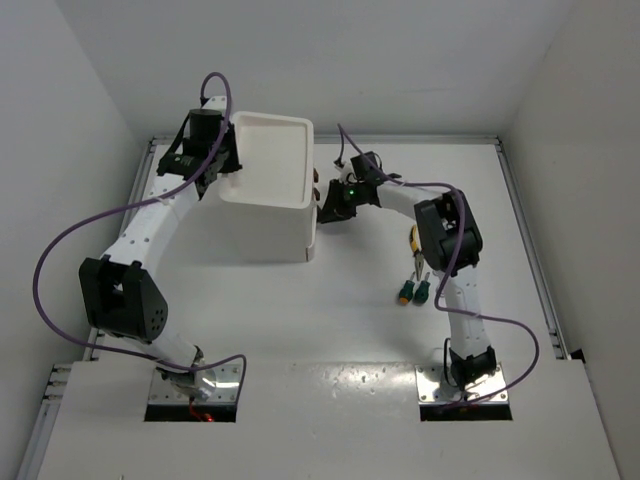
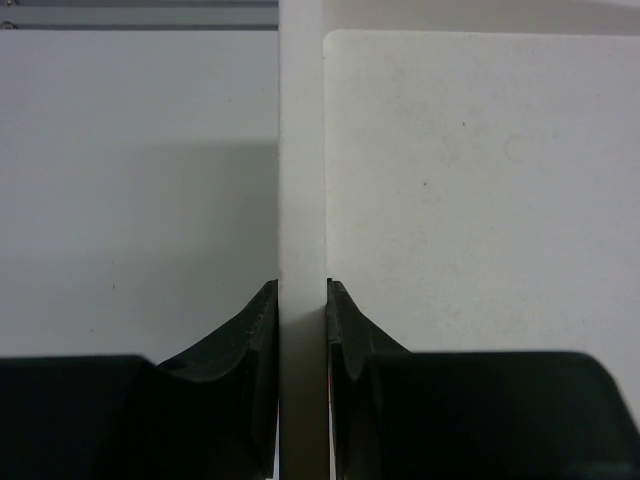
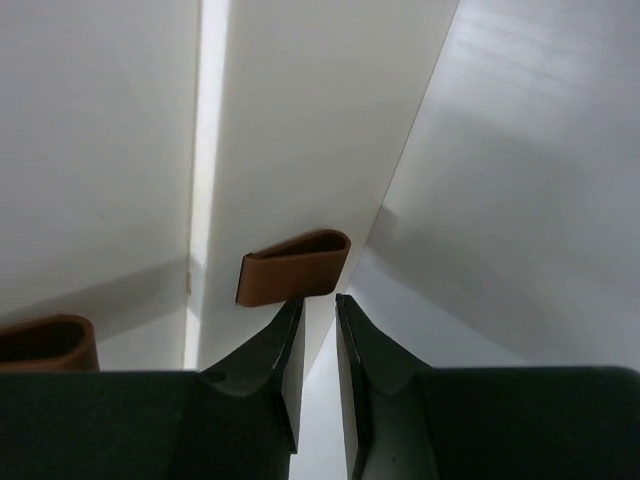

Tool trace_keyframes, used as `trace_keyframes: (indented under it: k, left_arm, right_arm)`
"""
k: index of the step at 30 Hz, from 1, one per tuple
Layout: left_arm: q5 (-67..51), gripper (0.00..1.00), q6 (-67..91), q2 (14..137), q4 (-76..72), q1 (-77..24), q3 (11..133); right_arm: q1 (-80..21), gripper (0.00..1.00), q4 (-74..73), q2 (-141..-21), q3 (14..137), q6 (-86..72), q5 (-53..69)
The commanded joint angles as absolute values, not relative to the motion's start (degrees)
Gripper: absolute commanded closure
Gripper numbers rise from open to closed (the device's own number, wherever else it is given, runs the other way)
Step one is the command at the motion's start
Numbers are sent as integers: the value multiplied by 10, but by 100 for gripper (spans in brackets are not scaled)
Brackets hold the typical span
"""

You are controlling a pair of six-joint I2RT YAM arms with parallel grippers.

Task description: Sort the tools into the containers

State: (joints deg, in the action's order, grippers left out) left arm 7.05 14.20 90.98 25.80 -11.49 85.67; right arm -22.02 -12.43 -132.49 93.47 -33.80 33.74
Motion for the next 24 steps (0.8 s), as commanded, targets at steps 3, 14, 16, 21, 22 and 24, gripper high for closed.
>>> trace_keyframes:
  k: [3, 14, 16, 21, 22, 24]
  left_arm:
    - [-48, 100, 172, 965, 361, -135, 821]
    - [-48, 100, 172, 965, 361, -135, 816]
    - [-54, 100, 158, 965, 361, -135, 821]
    - [-73, 100, 147, 965, 361, -135, 821]
    - [-73, 100, 147, 970, 361, -135, 821]
    - [-86, 100, 147, 970, 361, -129, 821]
  right_arm:
    - [-237, 75, -46, -1326, 954, -387, 409]
    - [-169, 55, 84, -1261, 861, -392, 496]
    - [-136, 52, 85, -1260, 873, -361, 553]
    - [-101, 52, 90, -1283, 896, -289, 672]
    - [-101, 52, 70, -1268, 896, -247, 672]
    - [-107, 52, 23, -1263, 914, -95, 681]
